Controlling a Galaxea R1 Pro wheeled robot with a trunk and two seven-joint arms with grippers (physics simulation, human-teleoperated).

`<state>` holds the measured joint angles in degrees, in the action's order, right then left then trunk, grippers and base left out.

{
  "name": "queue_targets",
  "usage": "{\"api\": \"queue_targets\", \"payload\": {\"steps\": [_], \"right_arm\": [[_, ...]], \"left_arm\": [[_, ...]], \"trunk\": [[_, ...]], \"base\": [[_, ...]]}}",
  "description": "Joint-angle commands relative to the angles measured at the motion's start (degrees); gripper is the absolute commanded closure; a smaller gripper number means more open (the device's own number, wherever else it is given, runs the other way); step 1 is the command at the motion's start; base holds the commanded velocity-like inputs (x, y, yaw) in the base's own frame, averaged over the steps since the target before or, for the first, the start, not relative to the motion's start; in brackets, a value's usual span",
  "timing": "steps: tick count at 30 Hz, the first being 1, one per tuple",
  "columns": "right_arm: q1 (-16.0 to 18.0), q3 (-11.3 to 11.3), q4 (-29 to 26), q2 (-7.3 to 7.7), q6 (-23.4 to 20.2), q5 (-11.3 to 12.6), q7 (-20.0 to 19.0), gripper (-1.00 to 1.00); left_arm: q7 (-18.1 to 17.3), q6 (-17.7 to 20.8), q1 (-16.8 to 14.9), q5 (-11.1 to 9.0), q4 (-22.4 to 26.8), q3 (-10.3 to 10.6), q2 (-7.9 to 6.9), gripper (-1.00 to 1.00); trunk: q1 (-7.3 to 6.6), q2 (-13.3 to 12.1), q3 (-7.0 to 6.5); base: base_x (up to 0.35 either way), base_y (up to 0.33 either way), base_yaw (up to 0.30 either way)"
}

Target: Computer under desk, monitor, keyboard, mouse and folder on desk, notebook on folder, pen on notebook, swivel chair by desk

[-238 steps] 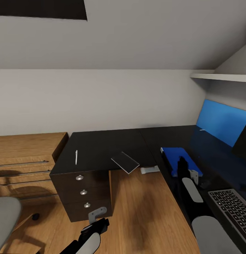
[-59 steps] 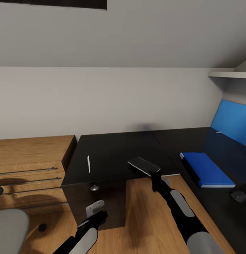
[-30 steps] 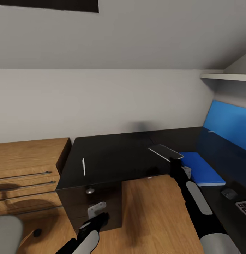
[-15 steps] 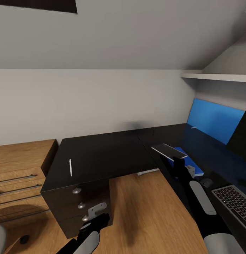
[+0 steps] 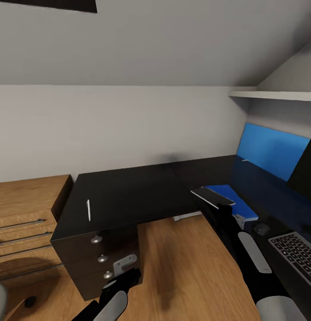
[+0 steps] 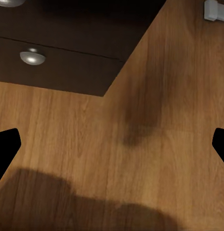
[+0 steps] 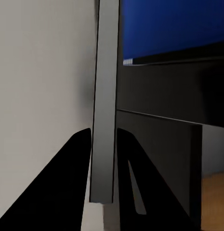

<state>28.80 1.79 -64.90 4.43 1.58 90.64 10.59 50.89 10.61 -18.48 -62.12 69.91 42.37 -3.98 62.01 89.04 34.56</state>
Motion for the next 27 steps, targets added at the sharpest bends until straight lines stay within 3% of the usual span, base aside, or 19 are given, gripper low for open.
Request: {"api": "queue_targets", "payload": {"steps": [1, 17, 27], "right_arm": [[0.03, -0.03, -0.07, 0.02, 0.17, 0.54, 0.23, 1.0], [-0.01, -0.04, 0.13, 0.05, 0.37, 0.59, 0.14, 1.0], [0.0, 0.34, -0.02, 0.21, 0.77, 0.35, 0.05, 1.0]], "left_arm": [[0.35, 0.26, -0.07, -0.13, 0.1, 0.12, -0.05, -1.0], [0.08, 0.29, -0.07, -0.37, -0.04, 0.25, 0.02, -1.0], [0.08, 0.28, -0.07, -0.33, -0.73, 0.33, 0.03, -1.0]], "trunk": [[0.22, 0.45, 0.24], [3.74, 6.87, 3.11], [3.74, 6.87, 3.11]], "base": [[0.0, 0.0, 0.0], [0.0, 0.0, 0.0], [0.0, 0.0, -0.054]]}}
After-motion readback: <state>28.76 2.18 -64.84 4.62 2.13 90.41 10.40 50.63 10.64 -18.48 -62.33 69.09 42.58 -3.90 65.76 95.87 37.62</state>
